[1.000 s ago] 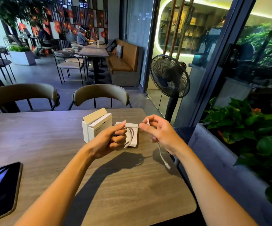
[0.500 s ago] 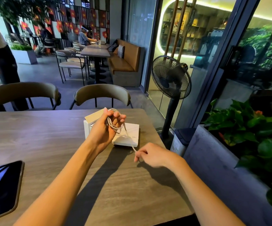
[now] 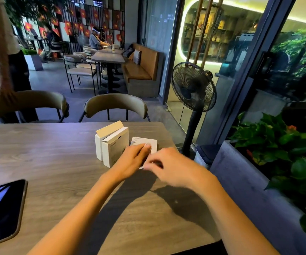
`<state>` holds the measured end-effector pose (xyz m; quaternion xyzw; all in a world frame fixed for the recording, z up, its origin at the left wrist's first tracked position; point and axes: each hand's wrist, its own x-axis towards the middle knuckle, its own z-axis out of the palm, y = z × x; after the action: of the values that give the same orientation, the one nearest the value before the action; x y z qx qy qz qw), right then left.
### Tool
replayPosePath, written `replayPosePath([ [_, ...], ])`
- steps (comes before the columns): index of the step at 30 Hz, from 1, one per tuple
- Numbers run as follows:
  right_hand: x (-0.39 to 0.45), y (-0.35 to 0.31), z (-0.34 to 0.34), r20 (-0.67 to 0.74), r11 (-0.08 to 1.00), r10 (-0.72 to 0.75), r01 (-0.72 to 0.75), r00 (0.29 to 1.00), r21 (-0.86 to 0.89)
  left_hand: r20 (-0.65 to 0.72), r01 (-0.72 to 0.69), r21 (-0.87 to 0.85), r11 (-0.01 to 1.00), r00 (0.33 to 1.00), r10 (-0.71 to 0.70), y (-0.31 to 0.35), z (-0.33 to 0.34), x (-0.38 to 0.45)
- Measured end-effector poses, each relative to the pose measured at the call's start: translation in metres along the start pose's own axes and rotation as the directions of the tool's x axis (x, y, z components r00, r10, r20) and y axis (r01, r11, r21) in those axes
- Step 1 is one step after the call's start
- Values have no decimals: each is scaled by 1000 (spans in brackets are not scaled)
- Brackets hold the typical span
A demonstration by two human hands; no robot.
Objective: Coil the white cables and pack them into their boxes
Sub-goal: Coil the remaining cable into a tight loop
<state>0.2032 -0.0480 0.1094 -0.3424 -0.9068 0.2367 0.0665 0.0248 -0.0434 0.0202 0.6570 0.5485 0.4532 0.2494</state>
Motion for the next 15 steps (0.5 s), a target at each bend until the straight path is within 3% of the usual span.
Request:
replayPosePath([
  [2,3,11,-14,-239,998,-42,53,970,41,76,106,-244,964,993,-90,8,-1,-7],
  [4,11,24,-18,-390,990,-66,108,918,88,140,216,-453,865,975,-170,20,-1,-11],
  [7,24,37,-8,-504,971,-87,186,859,149,304,285,-639,714,947,-106,34,-3,-12],
  [9,30,43,3,-553,963,-79,208,829,174,304,307,-684,662,945,-125,39,-6,-8],
  [11,32,45,15,-568,963,-54,194,821,189,253,320,-690,650,947,-197,43,-7,-6],
  [15,27,32,32,-344,877,37,134,938,461,80,292,-689,663,940,-330,40,-4,-2],
])
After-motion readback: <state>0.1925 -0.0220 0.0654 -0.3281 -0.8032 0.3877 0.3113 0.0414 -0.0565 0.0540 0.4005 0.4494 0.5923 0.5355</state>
